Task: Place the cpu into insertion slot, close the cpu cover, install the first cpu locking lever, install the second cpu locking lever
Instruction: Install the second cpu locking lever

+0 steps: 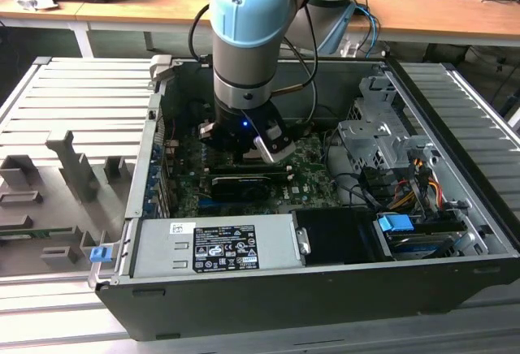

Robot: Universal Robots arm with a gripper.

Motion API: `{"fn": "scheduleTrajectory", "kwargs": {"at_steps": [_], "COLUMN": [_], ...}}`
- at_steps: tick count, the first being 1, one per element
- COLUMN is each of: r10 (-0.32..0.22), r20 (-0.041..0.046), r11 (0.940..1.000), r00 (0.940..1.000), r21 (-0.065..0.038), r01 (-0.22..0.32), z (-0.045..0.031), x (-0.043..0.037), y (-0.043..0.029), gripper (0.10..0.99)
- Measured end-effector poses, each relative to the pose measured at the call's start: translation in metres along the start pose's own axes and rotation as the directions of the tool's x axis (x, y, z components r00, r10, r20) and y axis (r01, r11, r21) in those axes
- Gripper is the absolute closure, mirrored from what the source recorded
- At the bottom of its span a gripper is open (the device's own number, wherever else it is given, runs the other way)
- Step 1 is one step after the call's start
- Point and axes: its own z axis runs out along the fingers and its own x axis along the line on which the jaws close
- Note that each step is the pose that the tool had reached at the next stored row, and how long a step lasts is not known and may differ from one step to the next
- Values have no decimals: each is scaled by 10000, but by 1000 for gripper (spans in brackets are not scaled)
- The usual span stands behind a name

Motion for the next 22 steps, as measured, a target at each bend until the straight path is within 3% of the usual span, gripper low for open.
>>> {"fn": "scheduleTrajectory", "kwargs": {"at_steps": [1, 8, 15, 22], "r10": [0, -1, -1, -1], "r20": [5, 11, 22, 26], "r11": [10000, 9999, 9995, 9994], "r00": [10000, 10000, 10000, 10000], "r21": [-59, -149, -301, -337], "r01": [0, 1, 1, 2], "z": [4, 18, 23, 15], "x": [0, 0, 11, 24], "y": [-1, -5, -27, -60], "gripper": [980, 980, 980, 980]}}
